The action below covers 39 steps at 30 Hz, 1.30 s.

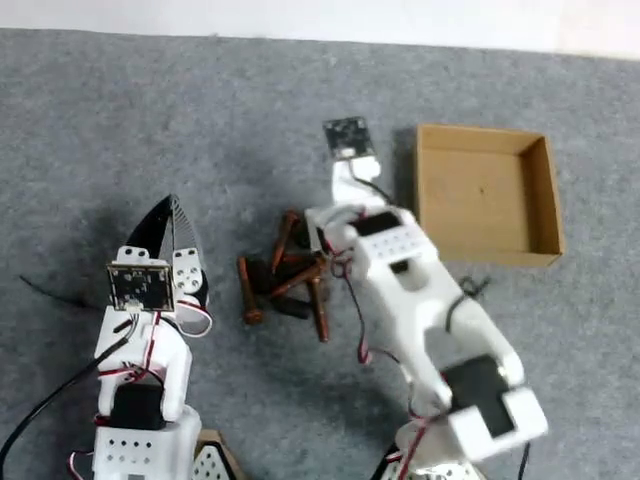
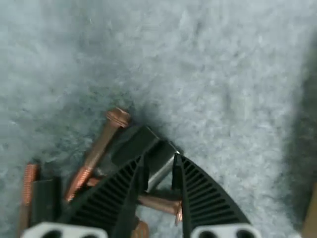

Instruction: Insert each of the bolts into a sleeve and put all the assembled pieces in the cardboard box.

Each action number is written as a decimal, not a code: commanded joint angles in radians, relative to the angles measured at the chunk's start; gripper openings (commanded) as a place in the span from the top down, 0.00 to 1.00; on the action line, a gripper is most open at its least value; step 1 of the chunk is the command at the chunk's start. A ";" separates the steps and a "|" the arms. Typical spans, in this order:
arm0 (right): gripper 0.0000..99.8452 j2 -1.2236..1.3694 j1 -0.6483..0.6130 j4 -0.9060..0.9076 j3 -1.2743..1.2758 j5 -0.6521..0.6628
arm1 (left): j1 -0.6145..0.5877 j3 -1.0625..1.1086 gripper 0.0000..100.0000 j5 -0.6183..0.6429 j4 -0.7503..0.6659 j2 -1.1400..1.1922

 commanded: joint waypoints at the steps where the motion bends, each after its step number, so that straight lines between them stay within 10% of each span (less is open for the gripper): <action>1: 0.92 0.028 0.002 -0.015 -0.070 -0.006 | -0.012 0.019 0.99 0.003 -0.021 -0.012; 39: 0.82 0.394 0.025 0.016 -0.348 -0.135 | -0.005 0.019 0.99 0.005 -0.021 -0.013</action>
